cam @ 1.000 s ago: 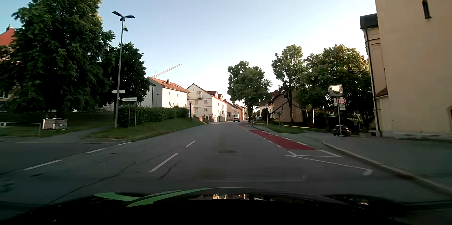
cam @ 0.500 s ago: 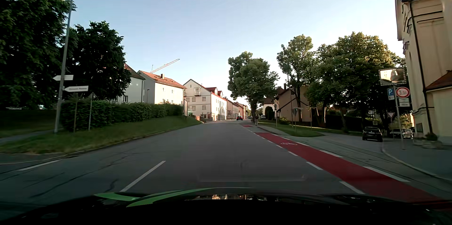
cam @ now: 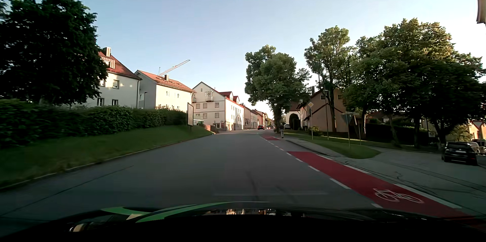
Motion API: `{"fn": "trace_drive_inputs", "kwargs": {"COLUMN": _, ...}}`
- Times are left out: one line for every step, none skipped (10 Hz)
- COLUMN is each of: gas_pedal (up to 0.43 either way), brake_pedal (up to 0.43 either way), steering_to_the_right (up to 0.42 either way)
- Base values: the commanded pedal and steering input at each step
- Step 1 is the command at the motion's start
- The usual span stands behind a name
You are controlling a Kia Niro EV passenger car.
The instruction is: Follow the waypoints while adhering to traffic rules and regulations
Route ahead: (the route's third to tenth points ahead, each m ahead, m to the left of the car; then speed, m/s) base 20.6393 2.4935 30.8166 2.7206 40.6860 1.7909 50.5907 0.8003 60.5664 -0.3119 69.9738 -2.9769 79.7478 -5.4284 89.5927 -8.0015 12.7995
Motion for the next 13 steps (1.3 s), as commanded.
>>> {"fn": "trace_drive_inputs", "kwargs": {"gas_pedal": 0.197, "brake_pedal": 0.0, "steering_to_the_right": -0.001}}
{"fn": "trace_drive_inputs", "kwargs": {"gas_pedal": 0.189, "brake_pedal": 0.0, "steering_to_the_right": 0.0}}
{"fn": "trace_drive_inputs", "kwargs": {"gas_pedal": 0.189, "brake_pedal": 0.0, "steering_to_the_right": 0.0}}
{"fn": "trace_drive_inputs", "kwargs": {"gas_pedal": 0.189, "brake_pedal": 0.0, "steering_to_the_right": 0.0}}
{"fn": "trace_drive_inputs", "kwargs": {"gas_pedal": 0.189, "brake_pedal": 0.0, "steering_to_the_right": 0.0}}
{"fn": "trace_drive_inputs", "kwargs": {"gas_pedal": 0.189, "brake_pedal": 0.0, "steering_to_the_right": 0.0}}
{"fn": "trace_drive_inputs", "kwargs": {"gas_pedal": 0.177, "brake_pedal": 0.0, "steering_to_the_right": 0.0}}
{"fn": "trace_drive_inputs", "kwargs": {"gas_pedal": 0.177, "brake_pedal": 0.0, "steering_to_the_right": 0.0}}
{"fn": "trace_drive_inputs", "kwargs": {"gas_pedal": 0.177, "brake_pedal": 0.0, "steering_to_the_right": 0.0}}
{"fn": "trace_drive_inputs", "kwargs": {"gas_pedal": 0.177, "brake_pedal": 0.0, "steering_to_the_right": 0.001}}
{"fn": "trace_drive_inputs", "kwargs": {"gas_pedal": 0.177, "brake_pedal": 0.0, "steering_to_the_right": 0.005}}
{"fn": "trace_drive_inputs", "kwargs": {"gas_pedal": 0.177, "brake_pedal": 0.0, "steering_to_the_right": 0.008}}
{"fn": "trace_drive_inputs", "kwargs": {"gas_pedal": 0.177, "brake_pedal": 0.0, "steering_to_the_right": 0.009}}
